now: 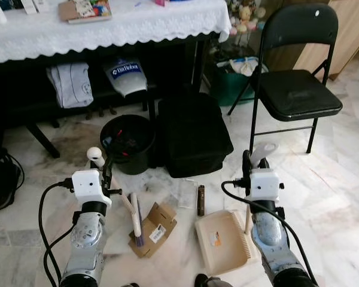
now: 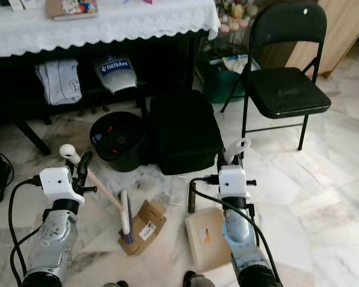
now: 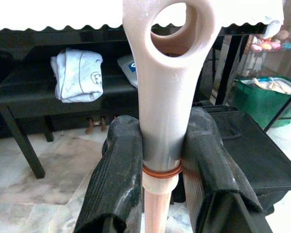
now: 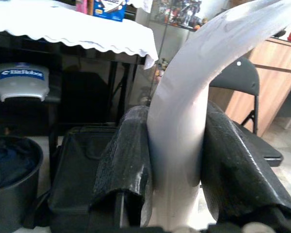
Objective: Sweep floor
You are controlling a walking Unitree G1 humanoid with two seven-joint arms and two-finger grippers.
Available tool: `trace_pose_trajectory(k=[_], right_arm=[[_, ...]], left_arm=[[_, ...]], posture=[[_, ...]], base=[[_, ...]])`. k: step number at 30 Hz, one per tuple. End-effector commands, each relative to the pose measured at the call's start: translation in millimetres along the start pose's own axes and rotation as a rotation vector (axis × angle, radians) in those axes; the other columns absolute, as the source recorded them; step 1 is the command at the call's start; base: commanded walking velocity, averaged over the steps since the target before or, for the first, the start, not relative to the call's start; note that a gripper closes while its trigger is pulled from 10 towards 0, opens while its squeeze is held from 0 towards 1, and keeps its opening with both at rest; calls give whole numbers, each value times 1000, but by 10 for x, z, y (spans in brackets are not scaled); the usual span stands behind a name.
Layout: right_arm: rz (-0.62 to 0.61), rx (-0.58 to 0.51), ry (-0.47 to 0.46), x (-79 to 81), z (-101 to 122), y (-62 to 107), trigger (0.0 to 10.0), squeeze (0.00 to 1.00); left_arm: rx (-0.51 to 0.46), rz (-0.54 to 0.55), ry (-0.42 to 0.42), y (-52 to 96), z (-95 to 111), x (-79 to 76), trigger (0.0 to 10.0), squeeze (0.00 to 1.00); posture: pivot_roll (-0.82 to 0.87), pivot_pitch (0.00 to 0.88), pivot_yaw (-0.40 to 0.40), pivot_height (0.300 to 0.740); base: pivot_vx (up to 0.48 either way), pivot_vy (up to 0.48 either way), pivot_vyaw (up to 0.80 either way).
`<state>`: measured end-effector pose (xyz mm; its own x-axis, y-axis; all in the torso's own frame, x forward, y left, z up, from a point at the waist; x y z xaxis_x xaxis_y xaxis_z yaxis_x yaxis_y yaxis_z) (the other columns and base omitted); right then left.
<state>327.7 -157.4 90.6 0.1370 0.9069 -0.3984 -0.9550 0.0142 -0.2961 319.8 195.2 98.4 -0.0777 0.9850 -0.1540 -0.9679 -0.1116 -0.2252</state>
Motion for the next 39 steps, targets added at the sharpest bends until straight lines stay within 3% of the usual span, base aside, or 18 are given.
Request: trace_pose_trajectory(k=[1, 5, 14, 20, 32, 39], right_arm=[[12, -28, -6, 26, 43, -12, 10000, 0], [13, -29, 3, 22, 45, -30, 10000, 0], [-3, -88, 6, 6, 214, -251, 10000, 0], [37, -145, 29, 134, 359, -365, 10000, 0], [86, 28, -25, 326, 5, -78, 10000, 0], [59, 86, -72, 329, -83, -13, 10000, 0]], left_arm=[[13, 6, 2, 32, -17, 30, 10000, 51], [5, 14, 0, 61, 14, 59, 10000, 55], [5, 23, 3, 73, 13, 57, 10000, 55], [-7, 20, 6, 39, 46, 35, 10000, 59], [-3, 5, 6, 47, 64, 14, 10000, 63], [6, -4, 10, 26, 58, -2, 10000, 63]], posture=[[-24, 244, -31, 740], [-18, 261, -35, 740], [-13, 269, -36, 740], [-3, 267, -40, 740], [0, 270, -41, 740], [-2, 263, -39, 740]], base=[[0, 0, 0], [0, 0, 0], [0, 0, 0], [0, 0, 0], [0, 0, 0], [0, 0, 0]])
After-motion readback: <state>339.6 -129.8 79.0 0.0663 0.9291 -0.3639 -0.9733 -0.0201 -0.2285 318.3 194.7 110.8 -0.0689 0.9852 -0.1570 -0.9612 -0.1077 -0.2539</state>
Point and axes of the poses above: a point about 5 cm out from each wrist's last joint towards the gripper, its own y axis pointing back from the gripper into the wrist, its own z axis along the axis of the wrist's last joint, x = y × z, the point moved 3 cm from there along -y, pointing out of the wrist towards the gripper, and after that the axes turned 9 degrees about y, right-handed, at the moved point
